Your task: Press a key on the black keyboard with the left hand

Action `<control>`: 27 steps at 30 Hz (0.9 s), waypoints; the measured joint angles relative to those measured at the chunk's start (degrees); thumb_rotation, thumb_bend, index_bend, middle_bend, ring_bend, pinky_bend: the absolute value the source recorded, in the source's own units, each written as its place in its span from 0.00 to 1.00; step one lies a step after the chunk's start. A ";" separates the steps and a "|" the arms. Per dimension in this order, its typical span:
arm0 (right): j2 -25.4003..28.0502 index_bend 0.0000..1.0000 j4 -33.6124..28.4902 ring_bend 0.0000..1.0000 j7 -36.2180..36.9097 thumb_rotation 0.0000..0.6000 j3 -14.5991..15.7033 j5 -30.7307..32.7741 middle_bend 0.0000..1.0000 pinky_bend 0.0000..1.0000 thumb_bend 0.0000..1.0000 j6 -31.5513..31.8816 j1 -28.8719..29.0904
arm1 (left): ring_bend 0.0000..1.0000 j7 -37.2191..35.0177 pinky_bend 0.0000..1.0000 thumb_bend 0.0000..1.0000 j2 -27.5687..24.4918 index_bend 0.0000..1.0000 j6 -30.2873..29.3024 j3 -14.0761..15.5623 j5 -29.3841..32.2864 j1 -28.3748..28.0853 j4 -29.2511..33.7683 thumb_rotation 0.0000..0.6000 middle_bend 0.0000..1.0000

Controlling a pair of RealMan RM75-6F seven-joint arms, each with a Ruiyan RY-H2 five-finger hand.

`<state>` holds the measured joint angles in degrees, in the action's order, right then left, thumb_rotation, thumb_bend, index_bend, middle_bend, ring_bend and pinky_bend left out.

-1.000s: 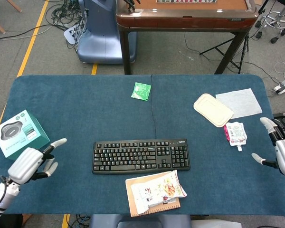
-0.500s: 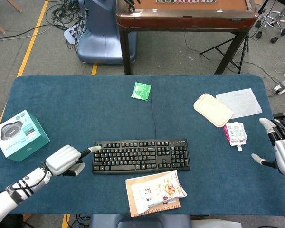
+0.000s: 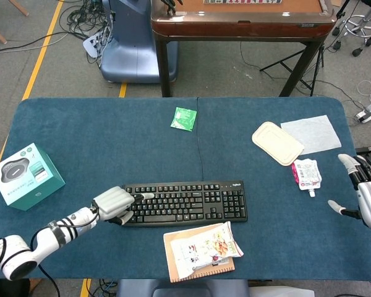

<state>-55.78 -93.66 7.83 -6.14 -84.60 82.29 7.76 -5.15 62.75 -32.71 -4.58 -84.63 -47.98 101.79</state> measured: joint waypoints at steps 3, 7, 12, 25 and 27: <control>-0.06 0.05 0.15 0.08 0.11 1.00 0.04 0.06 0.13 0.07 0.11 -0.05 -0.02 | 1.00 2.25 1.00 0.60 1.55 0.06 1.68 -0.40 3.14 -1.56 -1.04 1.00 0.99; -0.02 0.05 0.36 0.08 0.32 1.00 0.06 0.17 0.13 0.07 0.11 0.08 -0.18 | 1.00 5.76 1.00 0.60 3.65 0.08 3.28 -0.62 7.53 -3.47 -2.73 1.00 0.99; -0.05 0.05 0.77 0.08 0.73 1.00 0.15 0.32 0.13 0.07 0.11 0.18 -0.42 | 1.00 10.10 1.00 0.60 6.26 0.10 4.02 -0.43 12.68 -5.59 -4.85 1.00 0.99; -0.39 0.05 2.01 0.08 1.92 1.00 0.35 0.36 0.13 0.07 0.11 0.42 -0.87 | 1.00 17.62 1.00 0.60 9.11 0.13 3.51 2.24 21.70 -9.49 -6.28 1.00 0.99; -0.50 0.05 2.27 0.08 2.10 1.00 0.39 0.41 0.13 0.07 0.11 0.47 -0.97 | 1.00 18.34 1.00 0.60 9.52 0.13 3.36 2.63 22.90 -10.05 -6.32 1.00 0.99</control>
<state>-56.28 -91.39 9.93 -5.75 -84.20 82.76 6.79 13.19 72.27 -29.35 -1.95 -61.72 -58.03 95.48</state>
